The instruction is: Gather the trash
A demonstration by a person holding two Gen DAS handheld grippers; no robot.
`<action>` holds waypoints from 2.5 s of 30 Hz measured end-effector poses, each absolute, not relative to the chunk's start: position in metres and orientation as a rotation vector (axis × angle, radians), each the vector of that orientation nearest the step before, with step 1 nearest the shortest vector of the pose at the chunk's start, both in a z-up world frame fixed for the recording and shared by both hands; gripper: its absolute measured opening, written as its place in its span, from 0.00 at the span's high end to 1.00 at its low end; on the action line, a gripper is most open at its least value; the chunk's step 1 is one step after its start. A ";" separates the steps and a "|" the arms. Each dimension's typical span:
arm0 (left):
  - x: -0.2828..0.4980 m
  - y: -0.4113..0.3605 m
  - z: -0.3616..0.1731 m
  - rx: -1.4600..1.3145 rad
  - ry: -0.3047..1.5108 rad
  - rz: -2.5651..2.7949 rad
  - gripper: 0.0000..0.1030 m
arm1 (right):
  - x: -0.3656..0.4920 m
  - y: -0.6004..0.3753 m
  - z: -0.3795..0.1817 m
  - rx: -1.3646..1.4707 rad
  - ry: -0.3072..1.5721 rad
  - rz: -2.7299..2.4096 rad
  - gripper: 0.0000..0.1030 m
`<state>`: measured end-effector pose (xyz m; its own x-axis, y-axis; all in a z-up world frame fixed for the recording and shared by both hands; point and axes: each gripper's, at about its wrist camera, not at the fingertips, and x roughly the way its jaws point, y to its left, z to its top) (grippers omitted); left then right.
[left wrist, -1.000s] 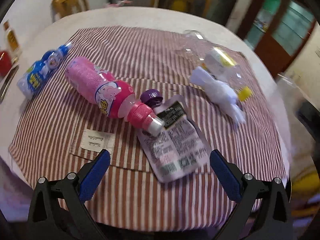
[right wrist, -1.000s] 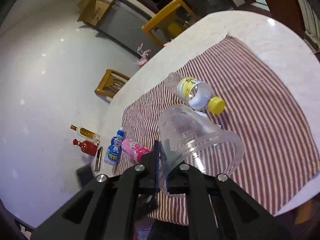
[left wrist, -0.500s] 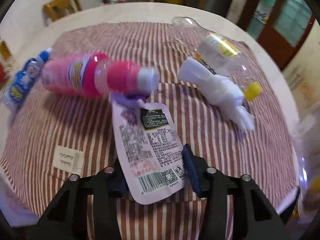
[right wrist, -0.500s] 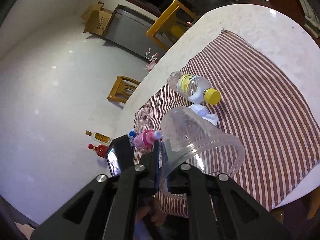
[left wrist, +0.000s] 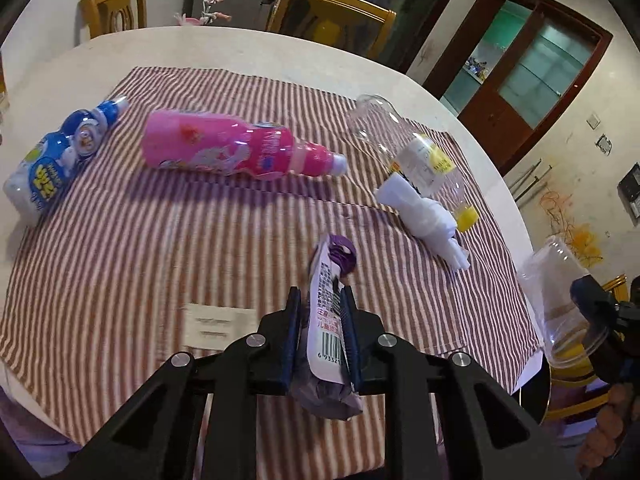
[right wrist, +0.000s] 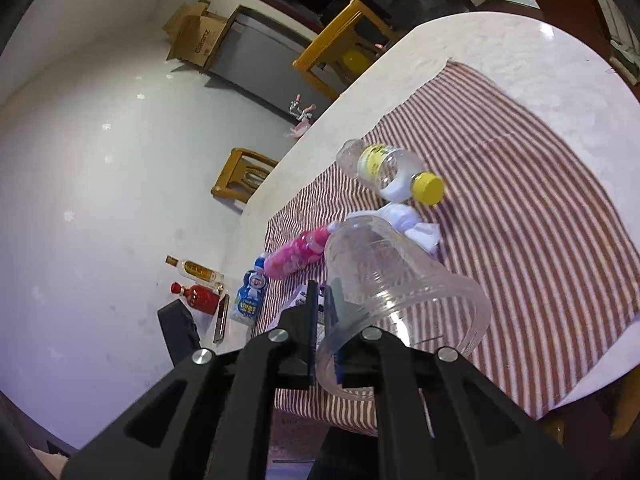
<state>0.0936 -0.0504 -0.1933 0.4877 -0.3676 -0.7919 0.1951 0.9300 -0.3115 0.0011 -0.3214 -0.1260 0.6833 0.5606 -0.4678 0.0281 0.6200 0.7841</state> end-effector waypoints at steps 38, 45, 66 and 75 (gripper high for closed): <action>0.093 0.000 -0.156 0.207 0.879 -0.501 0.13 | -0.006 -0.361 -0.128 0.901 0.742 0.245 0.92; 0.033 -0.018 -0.195 0.838 0.740 -0.572 0.13 | 0.001 -0.349 -0.127 0.891 0.756 0.272 0.92; 0.138 0.016 -0.193 0.272 0.973 -0.703 0.85 | -0.003 -0.351 -0.128 0.899 0.753 0.274 0.92; 0.137 0.033 -0.166 0.036 0.936 -0.650 0.91 | -0.001 -0.347 -0.130 0.895 0.766 0.283 0.92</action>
<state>0.1374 0.0331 -0.1657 0.4181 -0.5032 -0.7563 0.5331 0.8100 -0.2442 -0.0013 -0.3465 -0.1300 0.7052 0.5214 -0.4804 0.0849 0.6106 0.7874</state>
